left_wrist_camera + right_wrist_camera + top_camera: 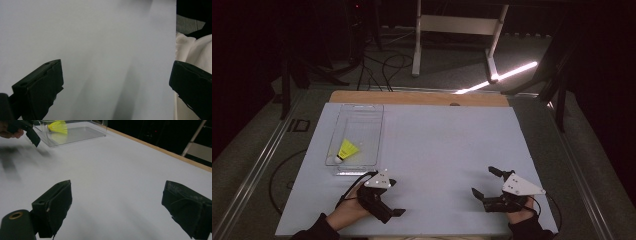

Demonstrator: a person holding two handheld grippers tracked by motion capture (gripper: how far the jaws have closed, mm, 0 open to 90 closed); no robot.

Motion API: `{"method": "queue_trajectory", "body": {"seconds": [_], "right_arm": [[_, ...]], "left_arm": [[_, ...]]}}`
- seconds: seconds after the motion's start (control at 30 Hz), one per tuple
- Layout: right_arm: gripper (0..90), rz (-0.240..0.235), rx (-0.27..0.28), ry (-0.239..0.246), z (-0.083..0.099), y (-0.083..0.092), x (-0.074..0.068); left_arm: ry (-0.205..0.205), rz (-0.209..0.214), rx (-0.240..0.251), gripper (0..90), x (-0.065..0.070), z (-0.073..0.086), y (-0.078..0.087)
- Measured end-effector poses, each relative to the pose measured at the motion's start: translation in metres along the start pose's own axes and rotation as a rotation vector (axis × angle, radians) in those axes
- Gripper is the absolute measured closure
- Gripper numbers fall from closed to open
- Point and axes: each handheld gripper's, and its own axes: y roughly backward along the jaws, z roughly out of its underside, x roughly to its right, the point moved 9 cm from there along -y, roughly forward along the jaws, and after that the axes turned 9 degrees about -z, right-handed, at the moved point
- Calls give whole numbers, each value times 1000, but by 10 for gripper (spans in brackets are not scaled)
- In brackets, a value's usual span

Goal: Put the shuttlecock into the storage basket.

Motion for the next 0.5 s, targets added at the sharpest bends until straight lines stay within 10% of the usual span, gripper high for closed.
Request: {"method": "queue_trajectory", "body": {"seconds": [0.5], "right_arm": [[96, -4, 1, -3, 0, 0, 0]], "left_arm": [[68, -79, 76, 0, -19, 21, 19]]}}
